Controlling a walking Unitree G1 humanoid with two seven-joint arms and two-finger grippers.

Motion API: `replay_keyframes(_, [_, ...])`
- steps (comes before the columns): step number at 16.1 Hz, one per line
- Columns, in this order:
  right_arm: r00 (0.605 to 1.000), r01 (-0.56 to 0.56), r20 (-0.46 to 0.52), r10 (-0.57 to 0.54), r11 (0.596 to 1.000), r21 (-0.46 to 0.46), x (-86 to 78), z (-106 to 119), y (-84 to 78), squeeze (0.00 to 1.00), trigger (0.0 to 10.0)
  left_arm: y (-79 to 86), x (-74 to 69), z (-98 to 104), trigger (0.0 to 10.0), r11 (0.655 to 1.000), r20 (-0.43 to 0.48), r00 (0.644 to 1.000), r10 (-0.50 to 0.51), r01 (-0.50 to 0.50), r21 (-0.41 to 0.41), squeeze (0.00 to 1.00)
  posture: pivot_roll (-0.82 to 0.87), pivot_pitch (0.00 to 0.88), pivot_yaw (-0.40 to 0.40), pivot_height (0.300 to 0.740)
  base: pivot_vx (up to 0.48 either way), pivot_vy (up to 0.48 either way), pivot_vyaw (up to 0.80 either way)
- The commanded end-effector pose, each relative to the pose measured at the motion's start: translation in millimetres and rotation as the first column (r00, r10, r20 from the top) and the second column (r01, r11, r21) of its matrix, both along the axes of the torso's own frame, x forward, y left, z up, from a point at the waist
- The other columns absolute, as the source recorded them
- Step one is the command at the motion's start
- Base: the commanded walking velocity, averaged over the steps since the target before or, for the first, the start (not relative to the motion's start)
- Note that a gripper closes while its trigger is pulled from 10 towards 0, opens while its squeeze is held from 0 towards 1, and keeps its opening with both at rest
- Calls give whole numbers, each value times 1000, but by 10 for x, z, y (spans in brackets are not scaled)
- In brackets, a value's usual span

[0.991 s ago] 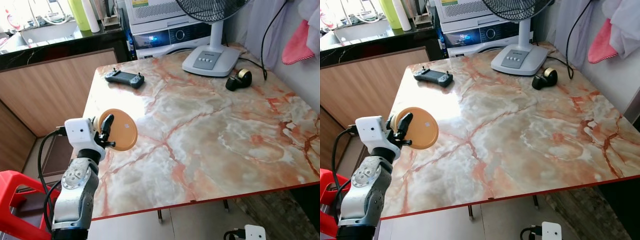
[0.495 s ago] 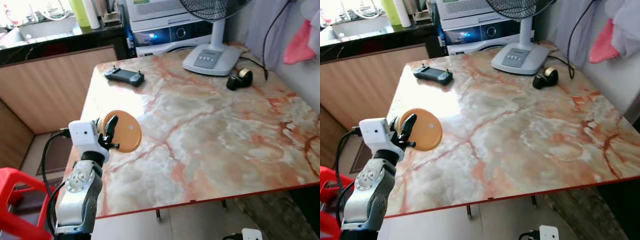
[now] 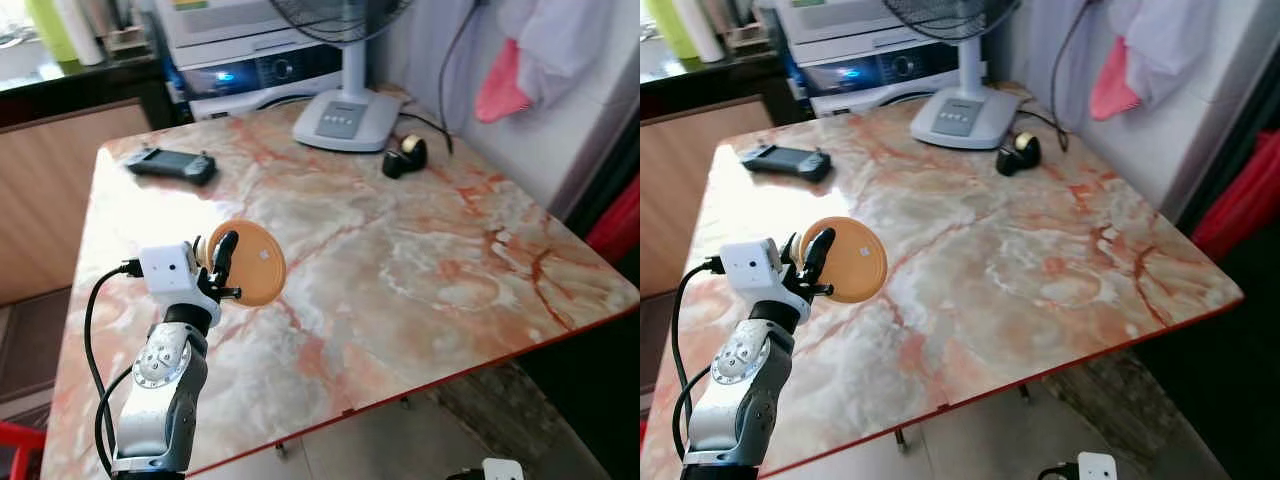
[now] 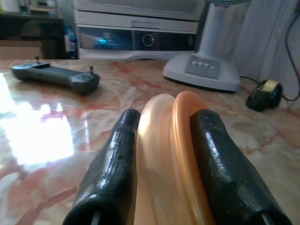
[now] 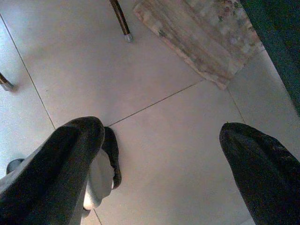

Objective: Restocking fridge

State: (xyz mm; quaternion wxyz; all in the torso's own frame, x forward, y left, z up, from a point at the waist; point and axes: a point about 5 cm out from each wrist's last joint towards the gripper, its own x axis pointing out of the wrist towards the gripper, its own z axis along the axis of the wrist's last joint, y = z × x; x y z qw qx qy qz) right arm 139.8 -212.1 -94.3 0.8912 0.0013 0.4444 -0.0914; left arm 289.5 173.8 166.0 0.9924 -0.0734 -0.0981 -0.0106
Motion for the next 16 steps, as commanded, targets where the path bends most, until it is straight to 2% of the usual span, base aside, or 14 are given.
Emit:
replay_keyframes(1, [1000,-7,-24,8,1000,16,-51,-28,39,0,10000,-4,-11,64,10000,1000,27,1000,-7,6,24,0,18,24,81,740,0,0,-775])
replay_keyframes(6, [999,-14,-28,14,1000,22,-56,-33,47,0,10000,-17,-8,75,10000,999,24,1000,-19,18,46,0,22,28,83,740,0,0,-775])
replay_keyframes(9, [1000,-10,-27,11,1000,24,-42,-28,44,0,10000,-15,-6,78,10000,998,24,1000,-14,13,57,0,23,43,81,740,0,-480,-775])
replay_keyframes(16, [999,-18,-31,19,999,31,-32,-27,48,0,10000,-5,2,93,10000,999,28,1000,-13,12,45,0,28,55,83,740,0,0,-775])
